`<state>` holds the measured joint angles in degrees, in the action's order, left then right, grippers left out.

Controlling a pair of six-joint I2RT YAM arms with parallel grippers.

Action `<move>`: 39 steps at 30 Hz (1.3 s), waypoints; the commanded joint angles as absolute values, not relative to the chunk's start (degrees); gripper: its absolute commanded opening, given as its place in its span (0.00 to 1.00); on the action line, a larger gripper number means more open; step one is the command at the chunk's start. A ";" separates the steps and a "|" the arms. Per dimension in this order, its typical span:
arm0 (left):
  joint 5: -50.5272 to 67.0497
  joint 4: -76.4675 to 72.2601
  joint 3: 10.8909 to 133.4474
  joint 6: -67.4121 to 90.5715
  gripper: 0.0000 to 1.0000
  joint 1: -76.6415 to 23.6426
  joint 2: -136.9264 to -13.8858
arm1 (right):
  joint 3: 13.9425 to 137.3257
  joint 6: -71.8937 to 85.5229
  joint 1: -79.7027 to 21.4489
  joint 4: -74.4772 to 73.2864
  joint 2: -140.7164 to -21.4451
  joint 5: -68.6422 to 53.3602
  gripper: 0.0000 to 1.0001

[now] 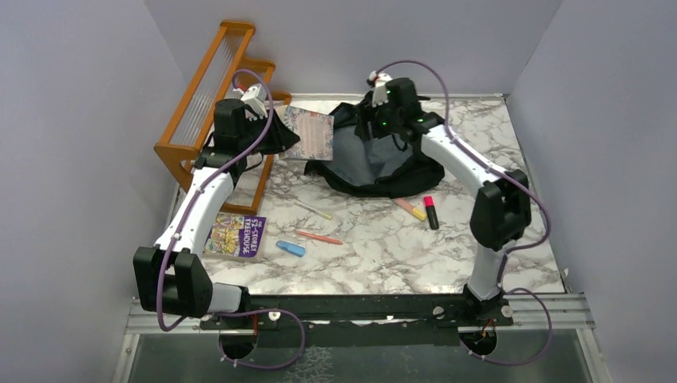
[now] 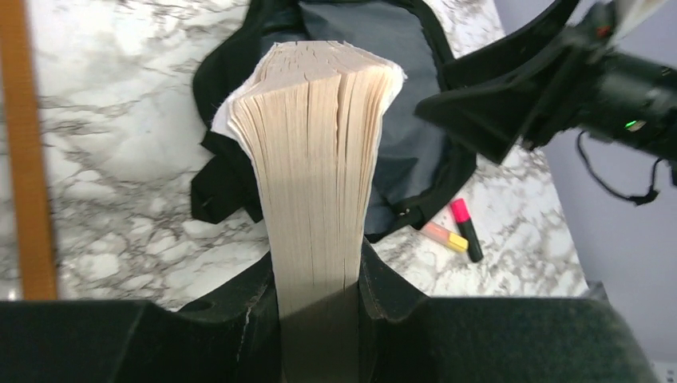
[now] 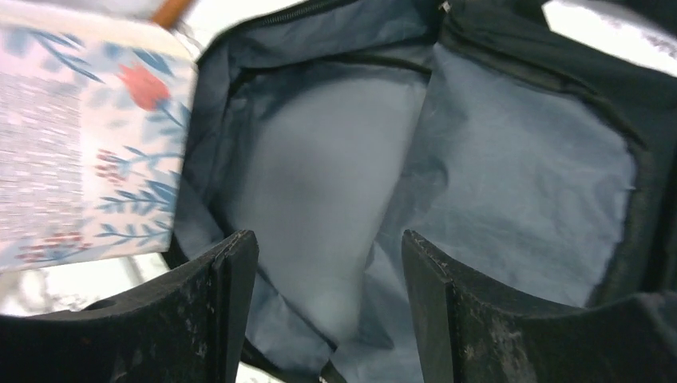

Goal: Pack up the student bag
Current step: Pick up the book from the center of the board, then place the book in the student bag.

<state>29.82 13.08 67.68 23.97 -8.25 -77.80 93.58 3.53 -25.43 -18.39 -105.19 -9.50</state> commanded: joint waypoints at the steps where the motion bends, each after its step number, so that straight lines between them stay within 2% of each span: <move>1: 20.80 12.47 69.55 23.23 0.00 -8.00 -72.15 | 100.04 -0.97 -29.15 -23.98 -113.41 5.20 0.72; 7: 15.93 14.73 68.44 22.71 0.00 -7.94 -69.96 | 107.37 -5.63 -32.09 -27.13 -123.74 14.37 0.78; 14: 14.35 14.34 66.05 24.21 0.00 -7.91 -67.89 | 108.70 -10.46 -32.77 -26.88 -129.28 25.00 0.82; 25: 16.33 13.68 66.00 25.03 0.00 -7.91 -68.12 | 109.92 -14.47 -34.47 -26.02 -136.17 30.31 0.83; 27: 16.88 13.50 65.96 25.05 0.00 -7.91 -67.99 | 110.48 -13.23 -34.48 -27.34 -137.04 30.81 0.77; 31: 17.61 13.45 66.36 25.42 0.00 -7.91 -68.64 | 106.57 -12.52 -34.46 -24.50 -134.76 31.09 0.53; 35: 19.22 13.23 66.76 26.67 0.00 -7.95 -69.13 | 103.63 -10.81 -34.51 -22.13 -131.18 28.82 0.35; 39: 20.88 11.81 66.97 29.43 0.00 -7.91 -69.85 | 103.18 -8.85 -34.52 -22.53 -128.49 26.11 0.06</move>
